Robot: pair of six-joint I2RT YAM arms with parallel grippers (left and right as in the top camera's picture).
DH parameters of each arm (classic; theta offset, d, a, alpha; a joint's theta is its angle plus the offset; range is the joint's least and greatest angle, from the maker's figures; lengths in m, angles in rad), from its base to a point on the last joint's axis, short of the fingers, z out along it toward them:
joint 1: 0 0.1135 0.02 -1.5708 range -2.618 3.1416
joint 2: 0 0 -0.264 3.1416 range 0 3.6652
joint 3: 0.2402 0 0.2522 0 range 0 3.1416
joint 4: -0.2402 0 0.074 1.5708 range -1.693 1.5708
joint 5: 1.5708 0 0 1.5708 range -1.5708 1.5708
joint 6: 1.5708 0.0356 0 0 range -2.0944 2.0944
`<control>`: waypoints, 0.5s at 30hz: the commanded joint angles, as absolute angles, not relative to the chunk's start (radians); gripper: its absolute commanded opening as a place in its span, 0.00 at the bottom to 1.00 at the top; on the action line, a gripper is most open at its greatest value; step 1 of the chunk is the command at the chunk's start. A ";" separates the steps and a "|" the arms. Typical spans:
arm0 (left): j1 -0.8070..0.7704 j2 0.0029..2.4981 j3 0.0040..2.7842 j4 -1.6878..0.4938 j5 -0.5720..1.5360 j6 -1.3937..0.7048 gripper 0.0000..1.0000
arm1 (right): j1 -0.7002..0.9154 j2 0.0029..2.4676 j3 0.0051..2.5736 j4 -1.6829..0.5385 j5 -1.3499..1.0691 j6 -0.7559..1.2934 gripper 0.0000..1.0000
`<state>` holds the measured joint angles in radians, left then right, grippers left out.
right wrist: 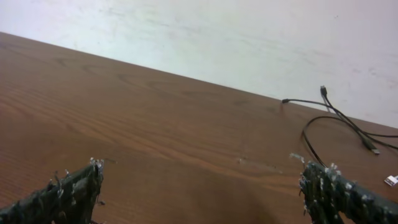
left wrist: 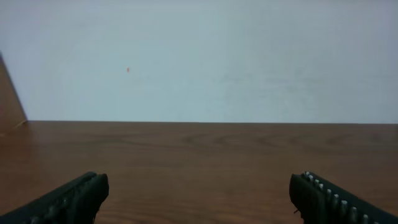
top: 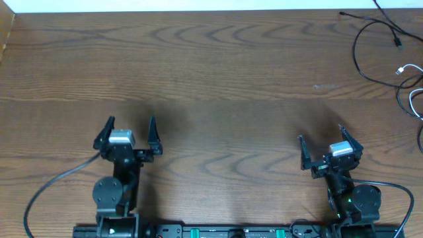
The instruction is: Untangle cables
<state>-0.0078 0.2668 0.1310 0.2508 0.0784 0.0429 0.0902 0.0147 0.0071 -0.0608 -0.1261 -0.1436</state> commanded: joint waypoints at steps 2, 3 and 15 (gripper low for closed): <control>-0.017 0.158 0.035 0.257 0.039 0.060 0.98 | 0.093 0.007 0.006 -0.065 -0.125 -0.151 0.99; -0.018 0.140 0.018 0.257 0.032 0.060 0.98 | 0.093 0.007 0.006 -0.065 -0.125 -0.151 0.99; -0.017 0.001 0.004 -0.073 0.021 0.089 0.98 | 0.093 0.007 0.006 -0.065 -0.125 -0.151 0.99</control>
<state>-0.0143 0.0151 0.0116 -0.0208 0.0467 0.0803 0.0902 0.0135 0.0071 -0.0608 -0.1257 -0.1436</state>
